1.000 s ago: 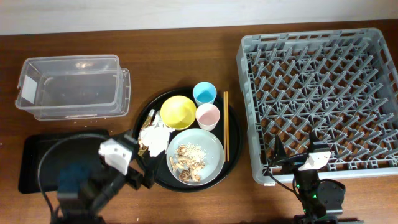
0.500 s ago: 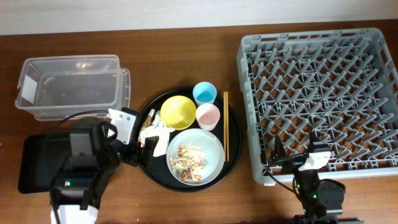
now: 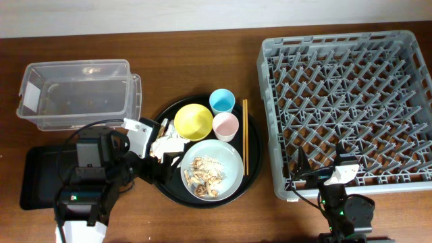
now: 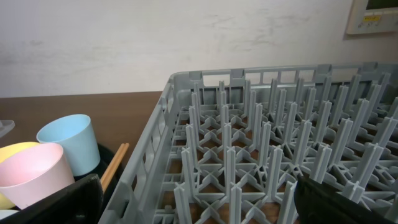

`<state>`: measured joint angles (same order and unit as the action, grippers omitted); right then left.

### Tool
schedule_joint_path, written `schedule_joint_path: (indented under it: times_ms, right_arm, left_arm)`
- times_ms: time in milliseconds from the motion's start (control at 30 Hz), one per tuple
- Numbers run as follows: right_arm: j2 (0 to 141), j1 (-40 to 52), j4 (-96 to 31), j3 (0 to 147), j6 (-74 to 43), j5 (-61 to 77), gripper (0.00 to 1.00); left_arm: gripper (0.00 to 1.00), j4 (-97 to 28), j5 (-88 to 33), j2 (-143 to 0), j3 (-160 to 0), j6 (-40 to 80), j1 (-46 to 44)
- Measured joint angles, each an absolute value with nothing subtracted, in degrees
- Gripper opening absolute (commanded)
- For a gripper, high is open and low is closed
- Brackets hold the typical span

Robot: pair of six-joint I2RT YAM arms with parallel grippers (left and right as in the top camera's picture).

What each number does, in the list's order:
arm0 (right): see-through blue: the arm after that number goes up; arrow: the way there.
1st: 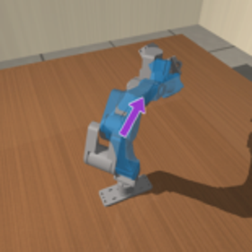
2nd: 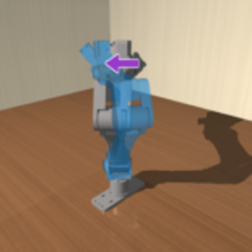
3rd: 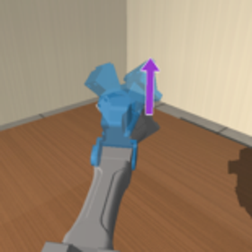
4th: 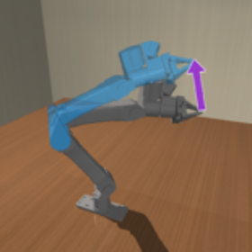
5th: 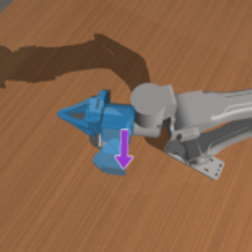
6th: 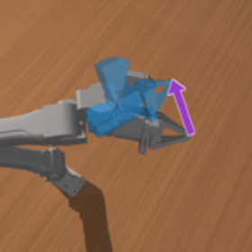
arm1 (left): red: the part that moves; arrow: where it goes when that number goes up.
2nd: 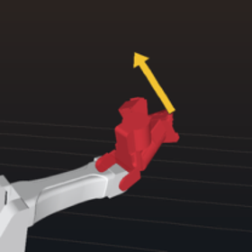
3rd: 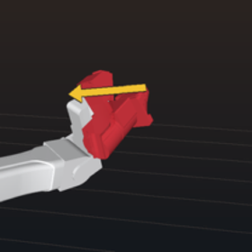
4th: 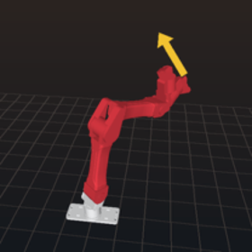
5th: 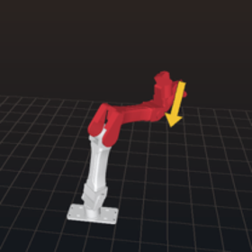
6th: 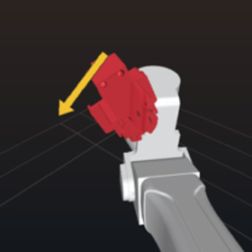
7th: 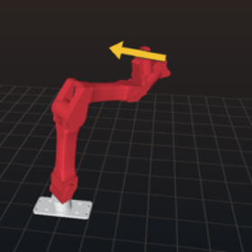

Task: Sort waste into correct bins and load items into the dishwasher rack
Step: 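Reach the left gripper to the white tissue on the tray and grasp it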

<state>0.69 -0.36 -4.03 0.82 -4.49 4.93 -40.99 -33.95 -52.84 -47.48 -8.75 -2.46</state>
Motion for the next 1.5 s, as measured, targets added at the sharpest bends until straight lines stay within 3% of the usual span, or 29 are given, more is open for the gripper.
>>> schedule_joint_path:
  times_ms: [100, 267, 400, 533, 733, 900, 1033, 1133, 1300, 1500]
  right_arm:
    - [0.7, -0.4, -4.0, 0.8, -4.5, 5.0, 0.99]
    - [0.7, -0.4, -4.0, 0.8, -4.5, 5.0, 0.99]
    - [0.7, -0.4, -4.0, 0.8, -4.5, 5.0, 0.99]
    - [0.7, -0.4, -4.0, 0.8, -4.5, 5.0, 0.99]
    - [0.7, -0.4, -4.0, 0.8, -4.4, 5.0, 0.99]
    - [0.7, -0.4, -4.0, 0.8, -4.5, 4.9, 0.99]
    - [0.7, -0.4, -4.0, 0.8, -4.5, 4.9, 0.99]
    - [0.7, -0.4, -4.0, 0.8, -4.5, 4.9, 0.99]
    - [0.7, -0.4, -4.0, 0.8, -4.5, 4.9, 0.99]
    - [0.7, -0.4, -4.0, 0.8, -4.5, 4.9, 0.99]
  left_arm:
    - [0.99, -42.1, -34.1, -52.8, -47.5, -6.3, -2.5]
    - [0.99, -46.7, -15.7, -52.8, -48.4, 3.3, -2.6]
    - [0.99, -40.5, -18.5, -52.9, -48.4, 5.5, -2.6]
    - [0.79, -39.5, -20.9, -57.4, -48.7, 6.6, -4.3]
    - [0.70, -40.1, -4.4, -74.3, -48.9, 13.6, -15.4]
    - [0.68, -40.2, 6.3, -81.4, -48.9, 17.2, -17.3]
    - [0.61, -36.0, 9.3, -82.3, -48.9, 17.9, -17.3]
    - [0.48, -32.7, 10.4, -84.1, -48.9, 18.2, -17.3]
    - [0.41, -30.5, 11.0, -87.8, -48.9, 18.3, -17.3]
    - [0.11, -30.4, 11.0, -87.8, -48.9, 18.4, -17.3]
